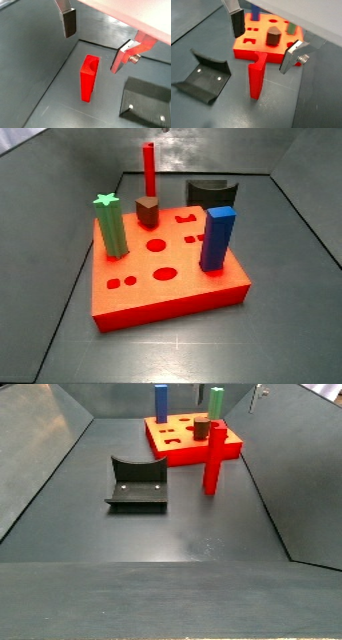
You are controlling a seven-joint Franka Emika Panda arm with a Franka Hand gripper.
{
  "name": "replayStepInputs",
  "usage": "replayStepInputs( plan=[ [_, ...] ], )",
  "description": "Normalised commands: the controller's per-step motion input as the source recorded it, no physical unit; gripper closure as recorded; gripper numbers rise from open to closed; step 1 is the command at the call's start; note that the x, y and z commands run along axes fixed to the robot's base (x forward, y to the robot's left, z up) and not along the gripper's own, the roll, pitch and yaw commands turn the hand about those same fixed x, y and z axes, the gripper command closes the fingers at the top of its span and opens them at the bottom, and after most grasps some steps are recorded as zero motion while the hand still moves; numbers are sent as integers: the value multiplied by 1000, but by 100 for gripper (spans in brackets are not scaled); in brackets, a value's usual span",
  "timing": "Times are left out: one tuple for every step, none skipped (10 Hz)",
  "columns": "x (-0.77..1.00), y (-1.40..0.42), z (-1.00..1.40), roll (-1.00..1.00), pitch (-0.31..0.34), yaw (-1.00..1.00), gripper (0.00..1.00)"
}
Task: Pick up the arch object. Move up. Rotate the arch object. Move to above the board. Insert the arch object.
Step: Rotate the arch object.
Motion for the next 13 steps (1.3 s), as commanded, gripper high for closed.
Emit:
replayStepInputs(
  plan=[
    [12,30,-3,5,15,-1000,0],
    [13,29,-4,5,16,-1000,0],
    [13,29,-3,6,17,-1000,0],
    [13,28,-3,6,19,-1000,0],
    [13,28,-3,7,20,-1000,0],
    [13,27,-3,7,22,-1000,0],
    [13,27,-3,8,24,-1000,0],
    [13,27,-3,8,26,-1000,0],
    [13,27,-3,9,29,-1000,0],
    [13,27,-3,10,33,-1000,0],
    [13,26,-3,11,38,-1000,0],
    [13,26,-3,12,42,-1000,0],
    [14,26,-3,14,53,-1000,0]
  ],
)
